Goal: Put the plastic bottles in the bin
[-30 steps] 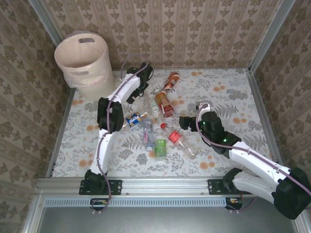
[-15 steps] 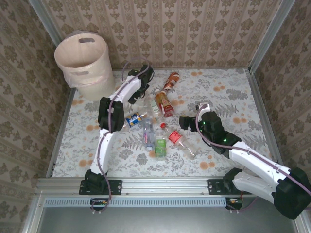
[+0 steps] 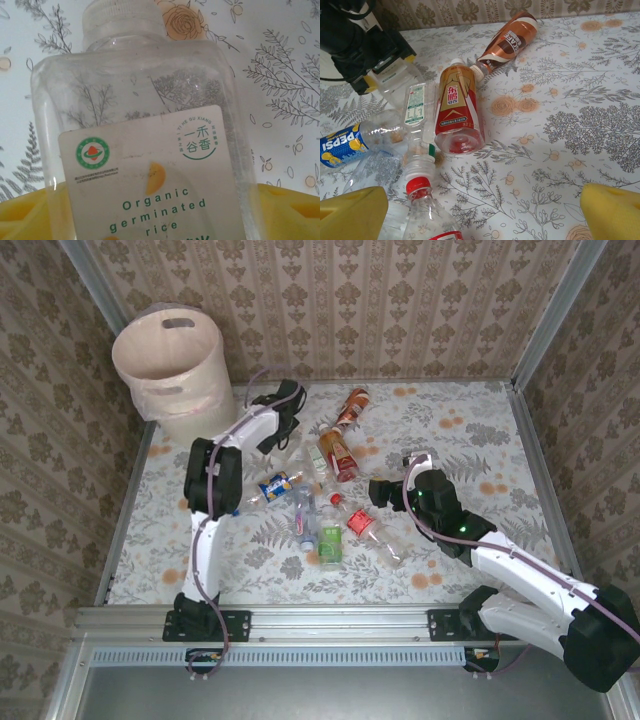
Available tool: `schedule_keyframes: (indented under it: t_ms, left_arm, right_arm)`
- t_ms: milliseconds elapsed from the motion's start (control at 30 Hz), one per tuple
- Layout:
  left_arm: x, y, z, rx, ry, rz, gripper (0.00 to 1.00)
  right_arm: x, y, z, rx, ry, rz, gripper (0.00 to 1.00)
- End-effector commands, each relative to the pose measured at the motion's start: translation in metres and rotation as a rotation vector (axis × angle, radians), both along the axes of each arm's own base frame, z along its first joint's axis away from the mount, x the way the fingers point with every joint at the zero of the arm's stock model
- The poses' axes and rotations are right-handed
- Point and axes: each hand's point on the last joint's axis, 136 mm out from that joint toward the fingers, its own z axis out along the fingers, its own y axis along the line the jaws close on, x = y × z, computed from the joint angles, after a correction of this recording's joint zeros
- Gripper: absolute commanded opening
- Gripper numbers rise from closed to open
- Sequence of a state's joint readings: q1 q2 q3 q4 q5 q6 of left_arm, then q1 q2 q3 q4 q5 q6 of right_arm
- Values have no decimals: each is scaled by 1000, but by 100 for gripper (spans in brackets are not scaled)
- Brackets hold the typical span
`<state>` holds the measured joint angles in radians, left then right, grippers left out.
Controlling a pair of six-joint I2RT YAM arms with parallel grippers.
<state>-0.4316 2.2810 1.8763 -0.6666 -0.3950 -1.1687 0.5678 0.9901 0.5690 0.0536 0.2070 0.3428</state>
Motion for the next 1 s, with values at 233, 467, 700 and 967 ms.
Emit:
schedule_keyframes:
  t_ms: [233, 467, 700, 967]
  left_arm:
    - [12, -32, 95, 30, -302, -430, 76]
    - [2, -55, 174, 49, -492, -645, 76]
    - [-13, -58, 258, 99, -647, -787, 75]
    - [-23, -20, 341, 233, -768, -788, 73]
  right_arm:
    - [3, 3, 18, 25, -42, 2, 100]
    - [4, 3, 22, 34, -52, 0, 100]
    - [7, 8, 24, 46, -57, 10, 100]
    - [8, 8, 34, 62, -83, 10, 100]
